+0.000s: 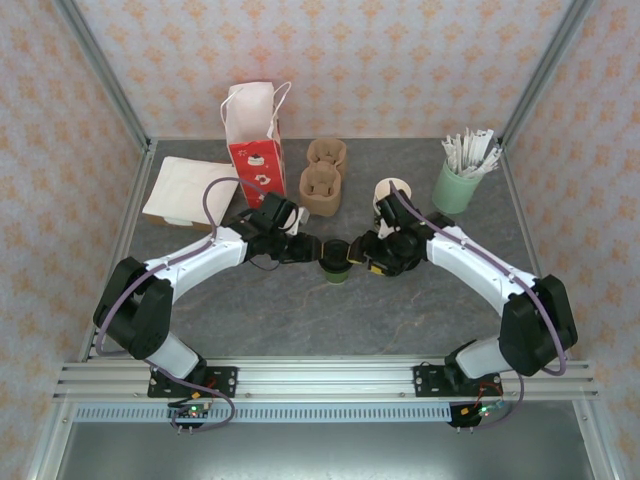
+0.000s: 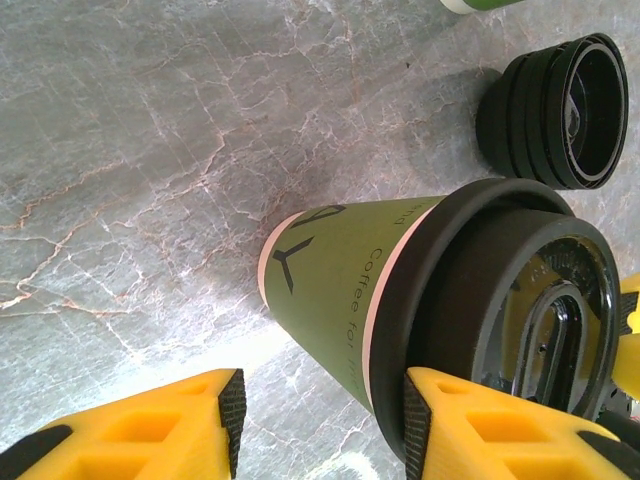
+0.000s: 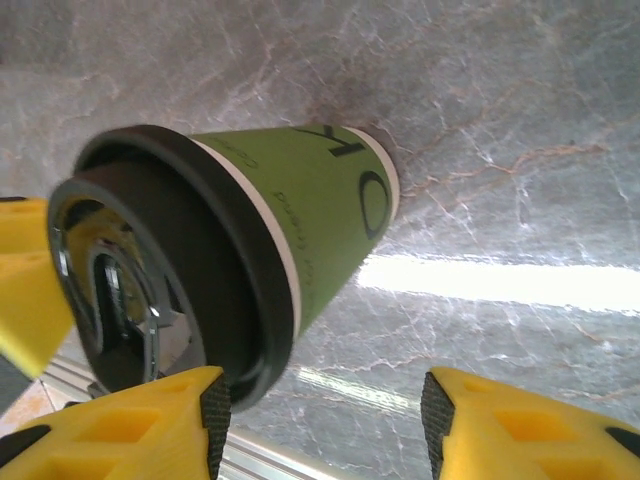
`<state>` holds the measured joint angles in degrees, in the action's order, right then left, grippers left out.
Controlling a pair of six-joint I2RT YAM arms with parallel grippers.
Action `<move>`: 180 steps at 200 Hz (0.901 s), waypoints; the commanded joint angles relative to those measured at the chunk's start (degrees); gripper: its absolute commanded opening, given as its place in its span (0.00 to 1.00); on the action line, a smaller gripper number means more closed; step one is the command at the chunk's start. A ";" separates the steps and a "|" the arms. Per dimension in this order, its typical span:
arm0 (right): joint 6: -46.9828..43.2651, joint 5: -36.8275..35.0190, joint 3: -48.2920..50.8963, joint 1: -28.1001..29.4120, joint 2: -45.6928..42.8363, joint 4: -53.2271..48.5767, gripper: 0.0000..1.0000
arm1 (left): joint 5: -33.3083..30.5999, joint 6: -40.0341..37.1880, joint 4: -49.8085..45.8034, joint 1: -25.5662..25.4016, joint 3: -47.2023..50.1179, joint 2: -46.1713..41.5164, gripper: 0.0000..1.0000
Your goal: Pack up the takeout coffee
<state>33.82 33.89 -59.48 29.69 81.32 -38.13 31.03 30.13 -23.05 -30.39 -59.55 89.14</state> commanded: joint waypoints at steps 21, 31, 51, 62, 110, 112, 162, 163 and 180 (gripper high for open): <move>0.88 -1.11 -3.21 -0.01 -0.16 2.94 0.56 | -2.29 -0.06 -5.43 -0.85 -0.35 1.73 0.46; 0.78 -0.68 -3.57 0.04 0.60 2.73 0.56 | -2.38 -0.06 -5.52 -1.05 -0.49 1.82 0.46; 0.68 -0.18 -3.40 0.74 2.61 2.53 0.56 | -2.47 -0.02 -5.54 -1.00 -0.66 1.86 0.46; 0.77 -0.40 -2.90 1.13 3.27 2.32 0.56 | -2.51 0.04 -5.52 -1.04 -0.71 1.75 0.47; 0.31 -2.87 -1.34 1.17 4.20 -0.37 0.52 | -2.81 0.18 -6.08 -1.09 -1.52 1.09 0.49; 0.26 -2.98 -1.29 1.16 4.29 -0.59 0.52 | -2.86 0.19 -6.08 -1.08 -1.60 1.05 0.50; -1.13 -4.01 -0.68 1.18 4.94 -2.61 0.52 | -3.42 0.19 -6.61 -0.92 -3.78 -0.79 0.60; -1.13 -4.01 -0.66 1.17 4.97 -2.59 0.52 | -3.42 0.19 -6.59 -0.91 -3.85 -0.84 0.61; -1.23 -4.09 -0.55 1.21 4.87 -2.59 0.52 | -4.03 0.19 -7.12 -0.82 -4.67 -1.37 0.64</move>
<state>33.80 33.47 -61.67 30.61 85.01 -36.18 29.30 30.13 -27.16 -31.05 -61.67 89.38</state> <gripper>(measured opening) 0.519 0.617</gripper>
